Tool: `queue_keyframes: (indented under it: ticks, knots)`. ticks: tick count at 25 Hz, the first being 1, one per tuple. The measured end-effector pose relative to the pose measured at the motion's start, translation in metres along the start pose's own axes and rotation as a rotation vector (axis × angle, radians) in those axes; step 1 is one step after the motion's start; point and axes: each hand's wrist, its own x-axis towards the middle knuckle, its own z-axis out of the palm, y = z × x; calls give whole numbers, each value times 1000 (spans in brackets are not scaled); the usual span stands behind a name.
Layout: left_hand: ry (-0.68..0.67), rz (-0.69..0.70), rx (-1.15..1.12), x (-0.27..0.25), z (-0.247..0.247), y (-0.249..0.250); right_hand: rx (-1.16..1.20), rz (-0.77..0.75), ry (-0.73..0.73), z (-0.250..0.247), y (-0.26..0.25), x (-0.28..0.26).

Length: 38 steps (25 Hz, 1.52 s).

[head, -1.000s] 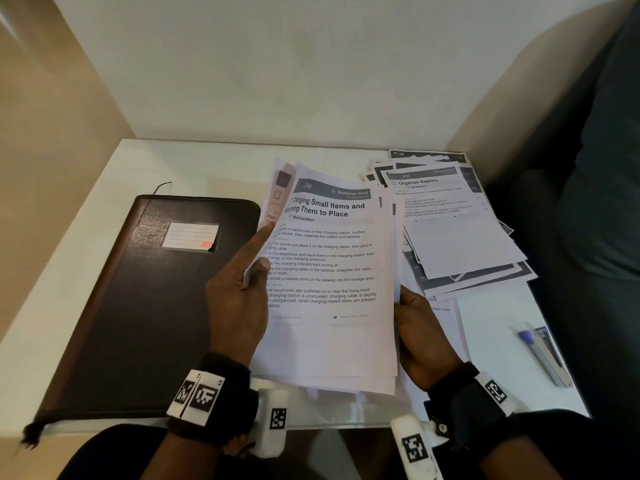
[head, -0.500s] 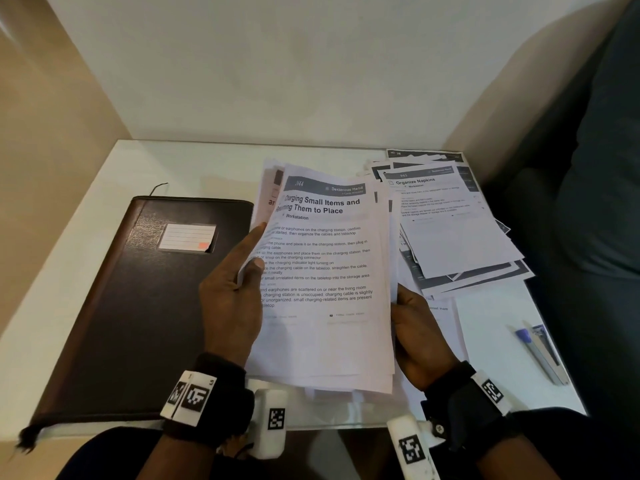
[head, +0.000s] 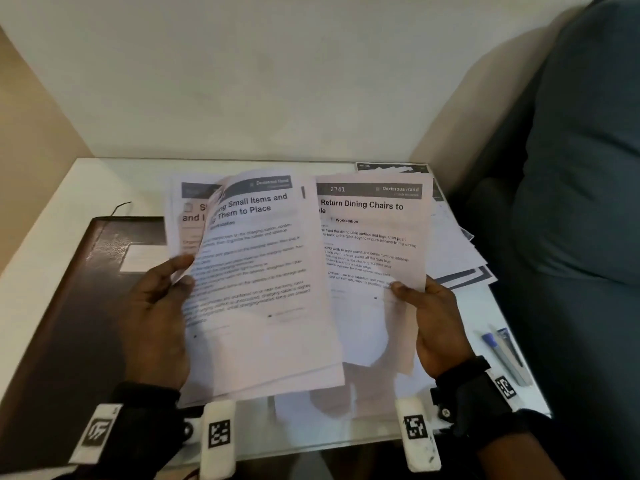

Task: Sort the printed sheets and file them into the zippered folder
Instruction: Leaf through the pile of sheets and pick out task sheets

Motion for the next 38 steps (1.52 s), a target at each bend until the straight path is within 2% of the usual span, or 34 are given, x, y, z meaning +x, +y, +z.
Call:
queue_keyframes:
  ticks: [8, 12, 16, 20, 22, 26, 27, 29, 31, 33, 35, 38]
  knots:
    - [-44, 9, 7, -4, 8, 2, 3, 24, 34, -15, -9, 8]
    - [-65, -67, -66, -6, 12, 5, -177, -71, 70, -11, -11, 4]
    - [-109, -121, -79, -13, 22, 5, -257, -48, -103, 16, 3, -14]
    - [-99, -110, 9, -15, 26, 5, -100, 33, -303, 40, 2, -33]
    - [-99, -148, 26, -14, 27, 1, -63, 53, -320, 42, 1, -34]
    - [-181, -251, 65, -12, 32, -4, -65, 26, -303, 44, 1, -34]
    - [-190, -238, 64, -15, 35, -1, -19, 26, -319, 45, -2, -36]
    - [-174, -92, 71, -21, 41, 10, 29, -44, -381, 47, -12, -41]
    - [-158, 125, 64, -29, 47, 23, -164, -256, -356, 50, -20, -41]
    - [-227, 292, 9, -35, 51, 30, -282, -376, -268, 50, -20, -38]
    - [-286, 301, -19, -38, 52, 22, -217, -389, -272, 49, -13, -35]
    - [-273, 158, 94, -42, 58, 9, -266, -338, -291, 47, 3, -32]
